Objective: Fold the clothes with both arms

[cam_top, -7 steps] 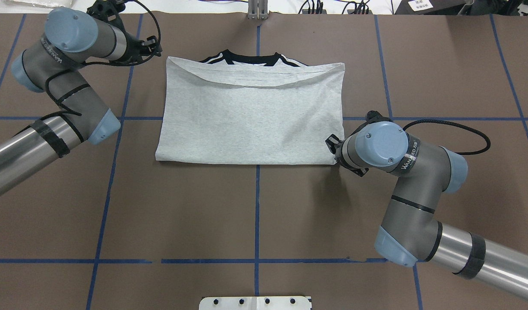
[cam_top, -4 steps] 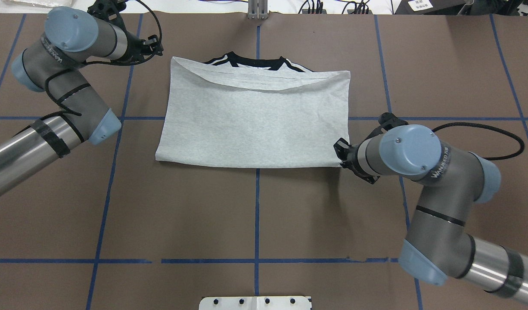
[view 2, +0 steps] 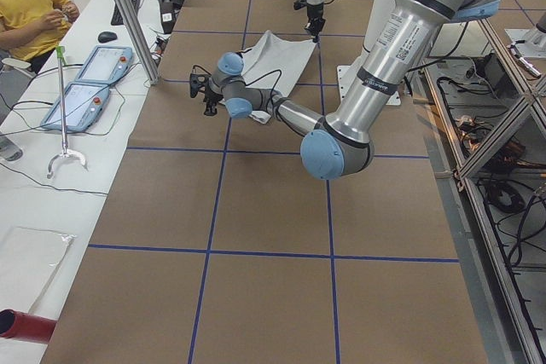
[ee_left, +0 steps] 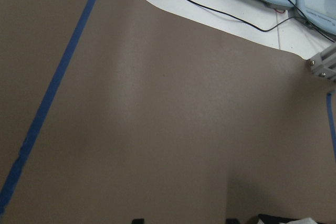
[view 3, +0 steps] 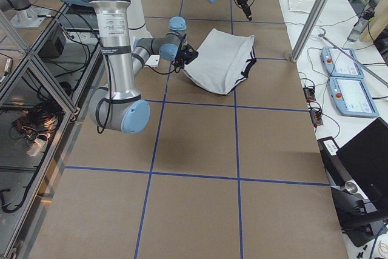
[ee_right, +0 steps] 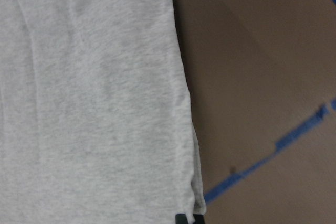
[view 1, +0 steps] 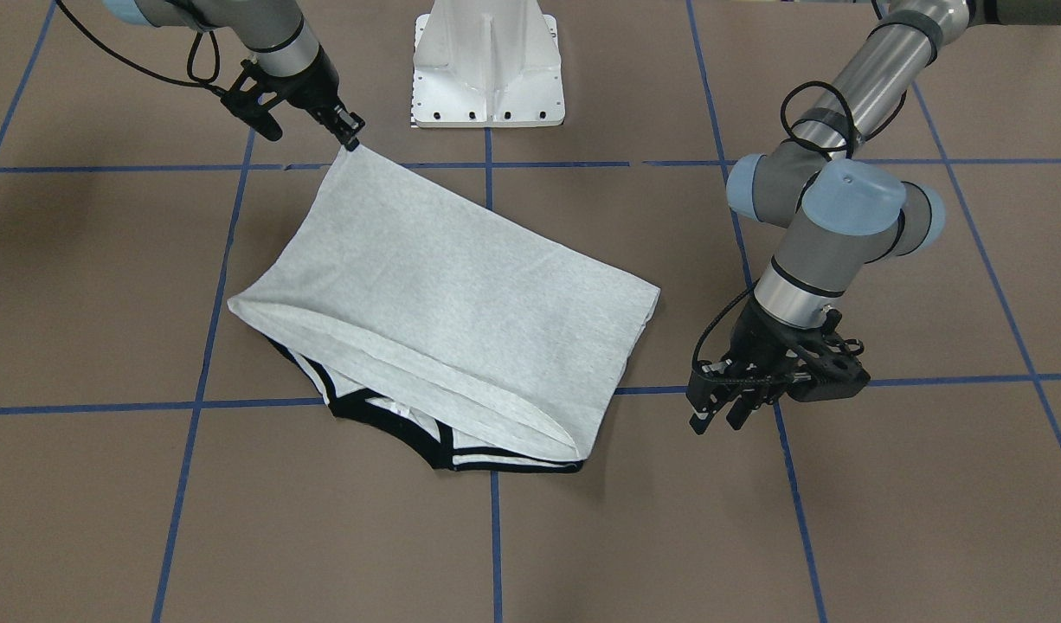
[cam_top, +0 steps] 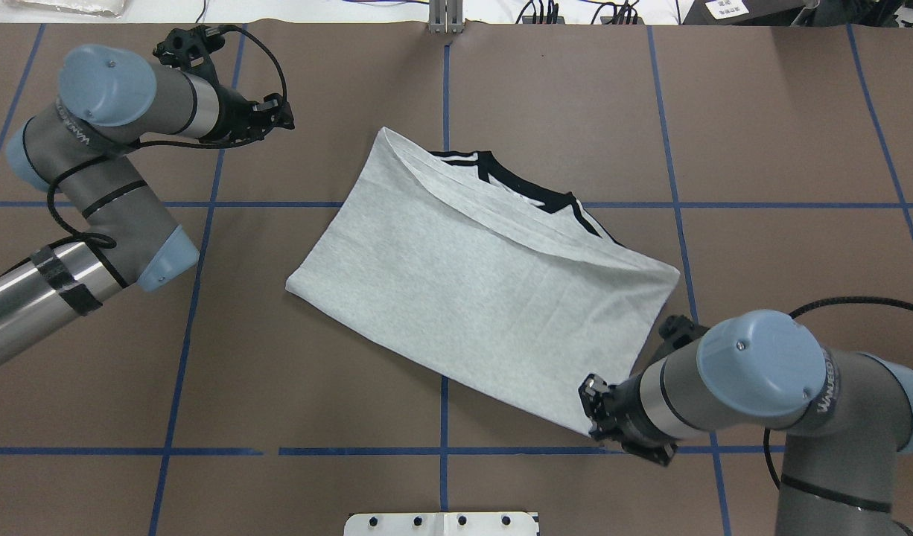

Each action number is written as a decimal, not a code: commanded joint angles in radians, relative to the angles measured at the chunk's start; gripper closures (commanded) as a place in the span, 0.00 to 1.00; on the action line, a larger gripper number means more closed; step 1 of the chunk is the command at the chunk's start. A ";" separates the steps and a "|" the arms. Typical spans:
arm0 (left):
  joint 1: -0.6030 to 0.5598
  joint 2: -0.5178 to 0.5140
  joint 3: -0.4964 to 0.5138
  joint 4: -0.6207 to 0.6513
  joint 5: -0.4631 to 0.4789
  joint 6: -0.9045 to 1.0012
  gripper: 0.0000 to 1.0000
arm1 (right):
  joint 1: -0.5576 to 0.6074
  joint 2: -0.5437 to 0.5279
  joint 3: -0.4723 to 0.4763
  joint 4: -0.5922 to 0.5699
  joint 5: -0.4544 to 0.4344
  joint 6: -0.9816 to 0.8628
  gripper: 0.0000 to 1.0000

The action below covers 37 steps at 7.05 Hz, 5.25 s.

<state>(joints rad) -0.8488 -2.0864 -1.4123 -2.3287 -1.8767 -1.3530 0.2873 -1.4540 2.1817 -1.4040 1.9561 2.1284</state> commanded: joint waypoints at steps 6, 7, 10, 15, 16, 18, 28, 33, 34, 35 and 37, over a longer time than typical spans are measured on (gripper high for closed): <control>0.293 0.272 -0.358 0.006 -0.076 -0.469 0.28 | 0.071 0.019 0.002 -0.003 -0.003 0.007 0.00; 0.345 0.270 -0.358 0.034 -0.002 -0.483 0.28 | 0.152 0.073 -0.044 -0.003 -0.005 0.005 0.00; 0.379 0.232 -0.344 0.141 0.014 -0.482 0.39 | 0.164 0.084 -0.060 -0.003 -0.006 0.005 0.00; 0.372 0.227 -0.339 0.233 0.068 -0.445 1.00 | 0.165 0.090 -0.068 -0.003 -0.008 0.008 0.00; 0.316 0.215 -0.336 0.233 0.071 -0.349 1.00 | 0.165 0.090 -0.068 -0.003 -0.008 0.008 0.00; 0.190 0.114 -0.230 0.233 0.070 -0.231 1.00 | 0.164 0.090 -0.069 -0.001 -0.011 0.007 0.00; -0.007 -0.270 0.332 -0.031 0.099 -0.158 0.35 | 0.164 0.200 -0.143 0.002 -0.193 -0.004 0.00; -0.015 -0.025 -0.006 -0.021 -0.035 -0.153 0.35 | 0.078 0.279 -0.168 -0.149 -0.250 -0.491 0.00; -0.015 -0.023 -0.011 -0.021 -0.035 -0.153 0.35 | 0.049 0.309 -0.171 -0.205 -0.281 -0.545 0.00; -0.015 -0.021 -0.020 -0.020 -0.035 -0.155 0.35 | 0.018 0.348 -0.192 -0.237 -0.310 -0.560 0.00; -0.013 -0.014 -0.033 -0.020 -0.041 -0.155 0.35 | -0.026 0.371 -0.256 -0.239 -0.371 -0.562 0.00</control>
<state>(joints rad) -0.8628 -2.1044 -1.4381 -2.3487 -1.9142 -1.5077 0.2818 -1.1046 1.9642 -1.6362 1.6148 1.5715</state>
